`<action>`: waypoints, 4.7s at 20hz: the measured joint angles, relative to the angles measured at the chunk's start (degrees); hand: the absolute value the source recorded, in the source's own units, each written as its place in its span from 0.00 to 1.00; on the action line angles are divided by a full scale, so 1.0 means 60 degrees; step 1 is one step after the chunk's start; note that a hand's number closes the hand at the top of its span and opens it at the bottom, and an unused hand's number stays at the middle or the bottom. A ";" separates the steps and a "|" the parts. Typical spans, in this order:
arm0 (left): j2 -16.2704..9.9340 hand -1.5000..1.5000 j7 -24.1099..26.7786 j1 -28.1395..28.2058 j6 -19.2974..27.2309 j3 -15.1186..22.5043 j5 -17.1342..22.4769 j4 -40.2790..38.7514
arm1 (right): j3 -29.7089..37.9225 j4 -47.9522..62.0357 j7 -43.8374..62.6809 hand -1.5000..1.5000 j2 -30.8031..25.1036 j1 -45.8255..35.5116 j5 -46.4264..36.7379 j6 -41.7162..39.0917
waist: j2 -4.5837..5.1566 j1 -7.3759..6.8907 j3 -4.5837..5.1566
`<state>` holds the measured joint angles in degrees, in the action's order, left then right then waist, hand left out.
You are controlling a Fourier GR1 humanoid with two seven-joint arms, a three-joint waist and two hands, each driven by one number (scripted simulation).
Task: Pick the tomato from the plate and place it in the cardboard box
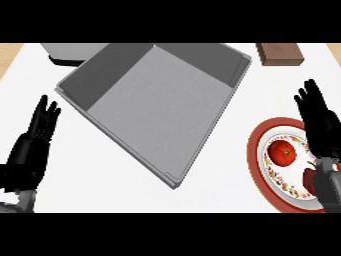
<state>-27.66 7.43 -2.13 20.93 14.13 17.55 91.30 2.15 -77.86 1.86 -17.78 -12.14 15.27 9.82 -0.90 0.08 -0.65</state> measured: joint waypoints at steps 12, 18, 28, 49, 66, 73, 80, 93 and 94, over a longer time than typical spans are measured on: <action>-0.1460 0.50 -0.1035 0.0219 0.0382 -0.0458 -0.1040 -0.1414 | -0.1232 -0.0958 -0.4405 0.00 -0.2393 -0.0186 -0.1179 -0.5009 | 0.0231 -0.0132 0.0039; -0.1587 0.50 -0.1325 -0.0017 0.0373 -0.0413 -0.1262 -0.1802 | -0.1254 0.0293 -0.7452 0.00 -0.2982 0.0296 -0.1232 -0.6261 | 0.0371 -0.0177 -0.0004; -0.1549 0.50 -0.1555 -0.0592 0.0197 -0.0344 -0.1468 -0.2320 | -0.1896 0.1461 -0.9661 0.00 -0.4915 -0.0435 -0.4244 -0.4405 | 0.0351 -0.0368 0.0042; -0.1038 0.50 -0.1623 -0.0635 -0.0249 -0.0922 -0.2137 -0.2770 | -0.4313 0.4654 -1.0217 0.00 -0.3941 -0.2840 -0.9483 -0.2555 | 0.0171 -0.0132 0.0103; -0.0684 0.50 -0.1560 -0.0487 -0.0777 -0.1711 -0.2683 -0.2814 | -0.4240 0.3876 -1.0507 0.00 -0.3674 -0.2358 -0.9741 -0.2561 | 0.0138 -0.0009 0.0109; -0.0458 0.50 -0.1645 -0.0534 -0.0902 -0.1916 -0.2990 -0.2829 | -0.4317 0.3175 -1.0377 0.00 -0.3961 -0.1724 -1.0123 -0.2494 | 0.0142 -0.0017 0.0111; -0.0190 0.50 -0.1733 -0.0638 -0.1148 -0.2263 -0.3423 -0.2841 | -0.4146 0.2864 -0.9760 0.00 -0.3364 -0.1360 -1.1133 -0.2566 | 0.0139 -0.0026 0.0122; 0.0067 0.50 -0.1855 -0.0619 -0.1405 -0.2533 -0.3703 -0.2591 | -0.2803 0.3547 -1.0080 1.00 -0.2307 -0.1620 -1.1234 -0.0925 | 0.0122 -0.0029 0.0199; 0.0063 0.50 -0.1883 -0.0667 -0.1410 -0.2570 -0.3718 -0.2635 | -0.2669 0.3521 -1.0095 1.00 -0.2245 -0.1581 -1.1151 -0.0764 | 0.0124 -0.0017 0.0193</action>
<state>-27.29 -3.87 -6.13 12.47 -1.29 -4.76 75.48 -13.86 -56.73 -58.71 -31.25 -21.63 -51.64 5.24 -0.16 -0.02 0.50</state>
